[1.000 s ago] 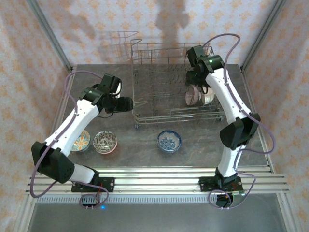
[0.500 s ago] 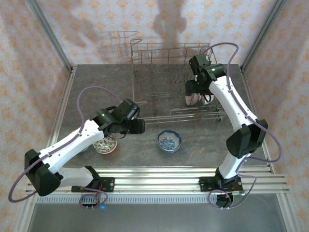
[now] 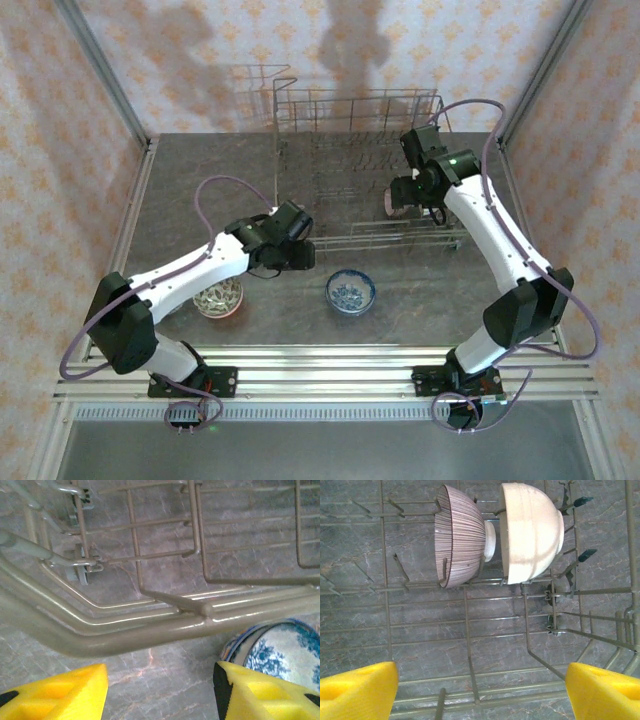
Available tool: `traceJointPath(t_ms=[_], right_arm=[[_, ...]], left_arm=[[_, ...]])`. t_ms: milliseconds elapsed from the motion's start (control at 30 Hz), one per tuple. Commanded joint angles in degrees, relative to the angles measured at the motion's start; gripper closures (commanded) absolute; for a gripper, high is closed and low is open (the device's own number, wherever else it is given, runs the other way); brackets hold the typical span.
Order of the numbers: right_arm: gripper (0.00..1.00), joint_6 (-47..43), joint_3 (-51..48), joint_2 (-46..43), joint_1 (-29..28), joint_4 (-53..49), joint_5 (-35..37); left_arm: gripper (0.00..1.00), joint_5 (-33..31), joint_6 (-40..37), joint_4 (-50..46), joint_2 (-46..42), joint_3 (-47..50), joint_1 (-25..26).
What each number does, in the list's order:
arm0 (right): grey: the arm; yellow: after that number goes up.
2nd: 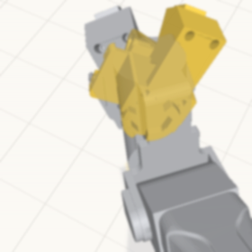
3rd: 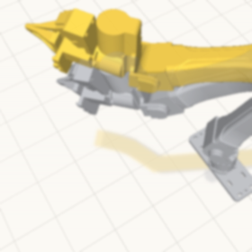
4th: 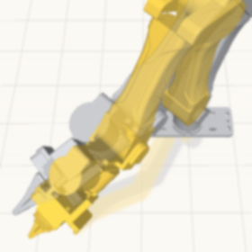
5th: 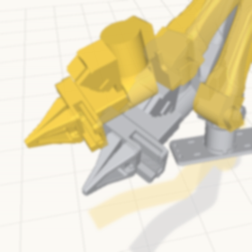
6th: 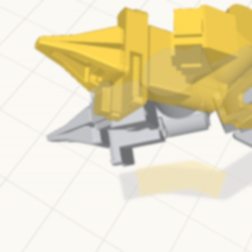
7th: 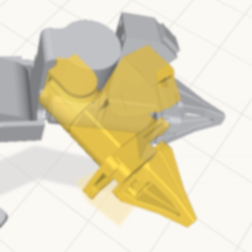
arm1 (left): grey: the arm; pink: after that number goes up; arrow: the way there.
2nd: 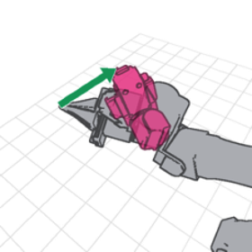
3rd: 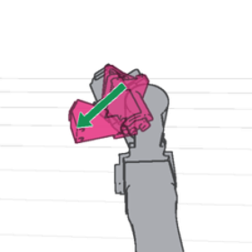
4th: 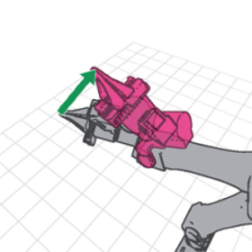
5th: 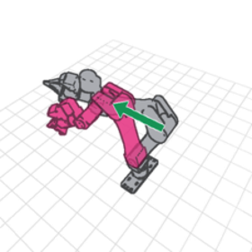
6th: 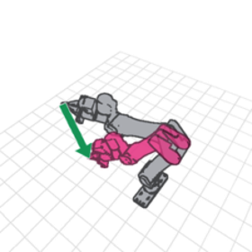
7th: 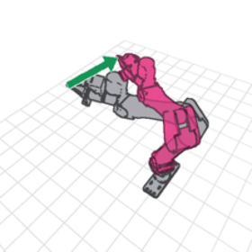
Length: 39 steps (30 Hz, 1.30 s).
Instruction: Load the bowls into the dish rack
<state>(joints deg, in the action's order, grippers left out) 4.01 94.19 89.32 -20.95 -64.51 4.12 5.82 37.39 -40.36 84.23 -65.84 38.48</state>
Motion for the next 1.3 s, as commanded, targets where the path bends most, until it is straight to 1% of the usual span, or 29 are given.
traceJointPath(t_ms=[0, 100, 200, 367, 533, 667, 800, 1000, 1267], right_arm=[[0.13, 1.16, -1.5, -2.72, 0.45, 1.84, 2.52], [0.13, 1.33, -0.16, -1.45, 0.41, 0.61, 2.88], [0.13, 1.3, 0.38, -1.07, 0.5, -0.08, 3.2], [0.13, 0.97, -0.31, -2.71, 0.48, -0.61, 3.99], [0.13, 0.91, -0.75, -4.19, 0.67, -1.22, 5.1], [0.13, 1.48, -2.28, -6.18, 0.67, -1.15, 4.95], [0.13, 2.18, -5.43, -8.85, 0.69, -0.19, 4.24], [0.14, 3.02, -8.89, -11.48, 0.73, -0.18, 3.76], [0.14, 3.31, -10.58, -12.69, 0.67, 0.09, 3.6]], left_arm=[[0.41, -0.07, -2.5, 4.37, 0.85, -3.27, -4.47], [0.39, 1.57, -4.48, 1.92, 2.14, -5.78, -5.32], [0.38, 2.26, -4.03, 0.2, 1.34, -5.44, -4.72], [0.38, -0.52, -0.5, -2.05, -3.18, -1.32, 0.08], [0.38, -2.91, 3.27, -4.35, -3.77, 0.1, 6.34], [0.37, -4.06, 6.51, -4.05, -2.12, 0.28, 10.84], [0.34, -3.73, 9.34, -1.43, 0.37, 1.09, 13.65], [0.34, -2.35, 12.92, 1.34, 4.95, 1.49, 15.77], [0.37, -1.55, 13.99, 2.88, 9.86, -0.16, 16.76]])
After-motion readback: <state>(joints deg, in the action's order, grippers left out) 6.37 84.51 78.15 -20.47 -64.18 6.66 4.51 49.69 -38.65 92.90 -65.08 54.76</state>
